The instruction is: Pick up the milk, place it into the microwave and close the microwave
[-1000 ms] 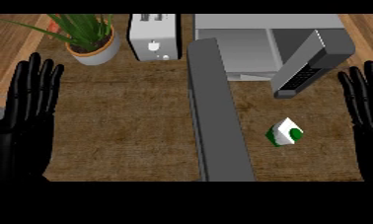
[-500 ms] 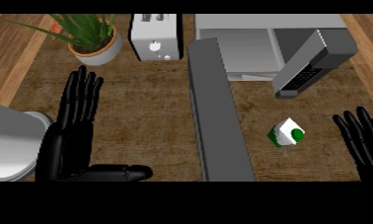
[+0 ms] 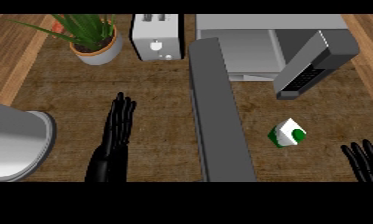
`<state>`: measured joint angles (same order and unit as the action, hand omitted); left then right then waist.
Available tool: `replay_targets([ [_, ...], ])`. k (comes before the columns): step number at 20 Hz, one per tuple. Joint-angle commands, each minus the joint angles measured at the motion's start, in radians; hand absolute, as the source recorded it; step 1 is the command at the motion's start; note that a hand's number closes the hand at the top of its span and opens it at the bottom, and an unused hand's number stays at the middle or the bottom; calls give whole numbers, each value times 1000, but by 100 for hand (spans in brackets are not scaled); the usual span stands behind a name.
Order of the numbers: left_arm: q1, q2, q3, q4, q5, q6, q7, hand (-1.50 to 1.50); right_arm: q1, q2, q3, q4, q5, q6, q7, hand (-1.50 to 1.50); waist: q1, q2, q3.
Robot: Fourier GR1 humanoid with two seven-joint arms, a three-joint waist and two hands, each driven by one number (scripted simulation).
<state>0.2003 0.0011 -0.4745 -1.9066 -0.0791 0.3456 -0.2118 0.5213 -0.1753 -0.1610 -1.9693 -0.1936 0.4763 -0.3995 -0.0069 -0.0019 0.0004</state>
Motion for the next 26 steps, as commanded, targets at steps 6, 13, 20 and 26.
replay_targets([
  [6, 51, -1, -152, 95, -8, 133, -128, -150, -121, 7, -63, 267, 132, 9, -164, -150, 9, 1, 0],
  [13, 3, 7, -130, 53, 15, 114, -48, -150, -186, 72, -52, 467, 238, -64, -295, -150, 8, 2, 0],
  [20, 96, 56, -152, 77, 84, 94, -175, -150, -317, 47, -77, 587, 258, -102, -275, -150, 9, 2, 0],
  [26, 157, 86, -163, 32, 113, 84, -192, -150, -436, 88, -72, 864, 376, -260, -448, -150, 14, 2, 0],
])
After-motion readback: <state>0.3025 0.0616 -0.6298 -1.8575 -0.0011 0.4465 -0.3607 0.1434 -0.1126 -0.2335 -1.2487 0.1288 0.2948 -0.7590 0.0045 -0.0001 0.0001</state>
